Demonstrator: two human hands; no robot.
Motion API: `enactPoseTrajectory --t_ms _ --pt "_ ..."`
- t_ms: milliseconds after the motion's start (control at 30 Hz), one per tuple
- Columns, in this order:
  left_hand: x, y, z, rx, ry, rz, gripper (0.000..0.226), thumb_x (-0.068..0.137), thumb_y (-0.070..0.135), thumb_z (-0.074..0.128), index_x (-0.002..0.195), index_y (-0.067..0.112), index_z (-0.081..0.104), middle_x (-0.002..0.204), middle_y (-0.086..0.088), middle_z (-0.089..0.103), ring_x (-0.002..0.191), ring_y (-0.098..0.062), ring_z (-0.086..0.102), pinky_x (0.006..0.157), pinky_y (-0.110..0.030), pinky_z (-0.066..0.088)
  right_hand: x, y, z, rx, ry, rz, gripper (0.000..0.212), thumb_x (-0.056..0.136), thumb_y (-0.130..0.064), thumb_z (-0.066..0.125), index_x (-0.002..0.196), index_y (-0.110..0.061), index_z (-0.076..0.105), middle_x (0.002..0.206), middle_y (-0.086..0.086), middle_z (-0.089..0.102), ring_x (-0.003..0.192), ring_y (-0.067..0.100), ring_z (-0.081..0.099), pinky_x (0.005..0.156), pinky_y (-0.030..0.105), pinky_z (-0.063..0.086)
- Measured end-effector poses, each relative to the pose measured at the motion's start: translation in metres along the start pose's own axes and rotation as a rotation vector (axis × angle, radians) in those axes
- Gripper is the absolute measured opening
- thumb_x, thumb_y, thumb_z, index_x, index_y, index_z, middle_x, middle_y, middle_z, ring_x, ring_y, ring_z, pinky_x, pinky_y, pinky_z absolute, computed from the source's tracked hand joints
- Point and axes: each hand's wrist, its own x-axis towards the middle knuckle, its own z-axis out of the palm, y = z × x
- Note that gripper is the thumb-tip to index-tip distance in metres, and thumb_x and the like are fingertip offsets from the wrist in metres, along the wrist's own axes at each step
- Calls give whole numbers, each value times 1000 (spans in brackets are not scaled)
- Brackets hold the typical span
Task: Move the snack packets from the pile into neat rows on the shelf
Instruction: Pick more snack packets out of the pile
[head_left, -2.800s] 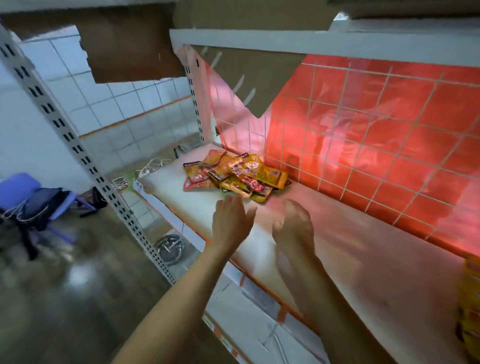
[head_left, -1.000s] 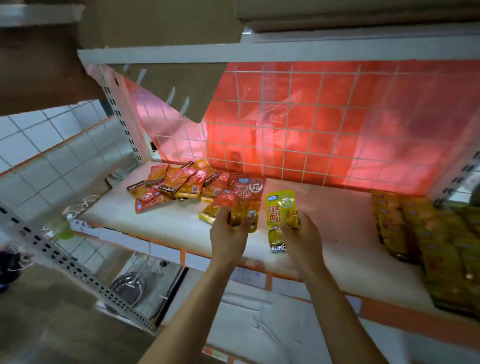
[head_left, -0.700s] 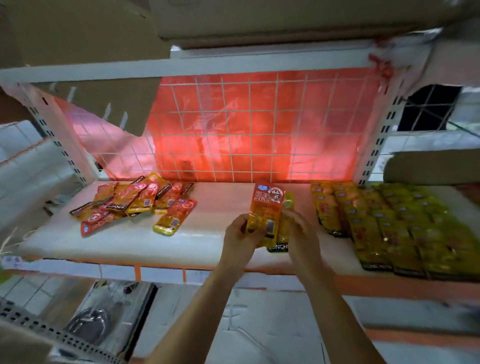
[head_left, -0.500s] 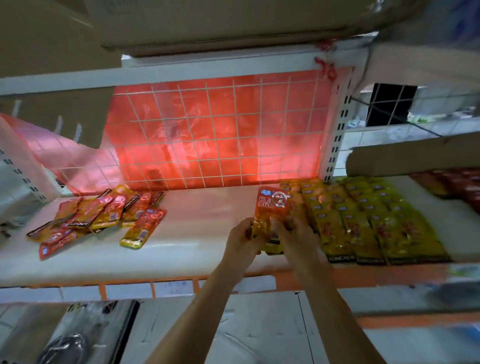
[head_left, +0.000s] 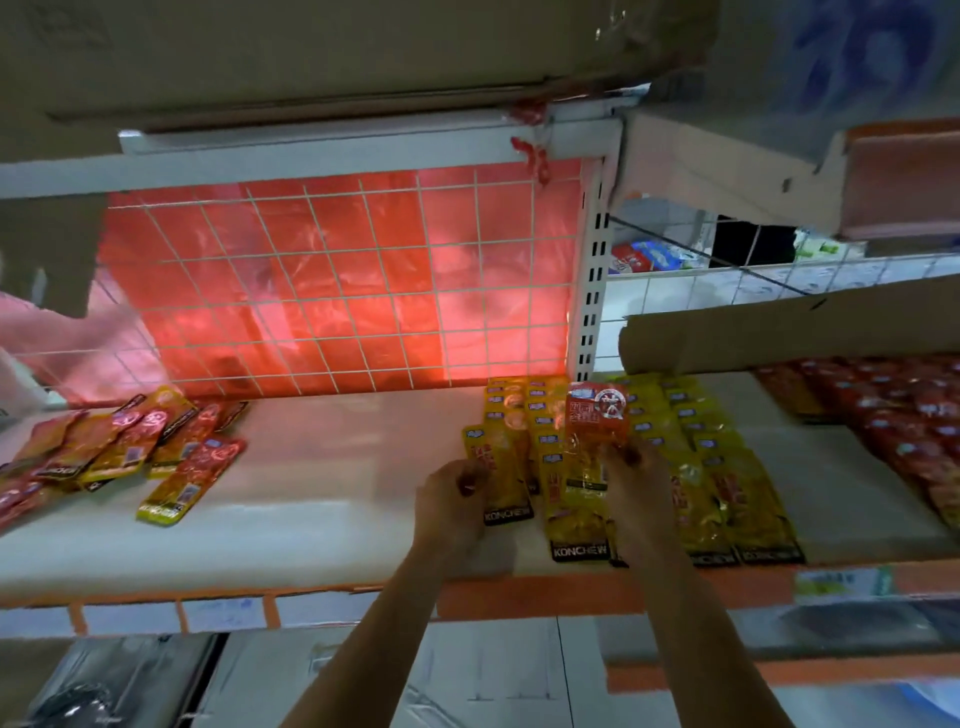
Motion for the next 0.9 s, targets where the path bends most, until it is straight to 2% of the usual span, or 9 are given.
enactPoseTrajectory --t_ms 67,200,367,433,633,767,900 --pt "4 2 2 81 4 17 15 87 14 65 101 19 70 91 8 67 82 -6 61 68 -14 40 4 -3 -8 16 -4 2 18 92 -10 55 81 -24 61 74 -2 59 68 14 51 60 29 37" --pt "9 4 5 203 9 71 16 86 16 68 100 21 71 99 4 71 78 -9 63 70 -17 44 9 -4 -16 34 -24 6 20 88 -12 61 72 -24 59 69 -2 56 63 13 46 58 28 34" --pt "8 7 10 307 -34 131 20 87 19 68 106 22 71 107 6 65 73 -9 62 77 -21 51 14 0 -19 22 -61 18 24 87 -7 58 72 -25 57 72 0 58 65 15 47 59 28 35" --pt "8 5 11 319 -41 158 20 86 19 69 106 21 71 113 1 62 74 -12 65 78 -28 55 15 2 -19 13 -71 24 24 87 -7 57 74 -26 56 75 0 58 67 14 48 60 28 36" --pt "9 4 11 324 -46 217 20 82 5 70 99 16 73 112 -4 62 75 -20 66 79 -34 56 19 4 -18 -4 -157 6 20 83 -4 66 87 -23 62 81 -1 65 73 16 57 63 27 42" --pt "9 7 11 345 -57 212 22 85 6 68 103 15 72 113 -5 64 82 -22 67 80 -36 56 22 8 -20 -28 -201 2 23 81 -2 66 91 -23 65 87 3 69 85 28 64 68 30 45" --pt "5 12 18 467 50 286 33 87 10 64 119 20 66 121 -6 62 106 -26 60 89 -35 52 25 6 -28 -38 -236 -6 28 83 -2 65 89 -29 62 85 -3 67 84 22 64 64 23 41"
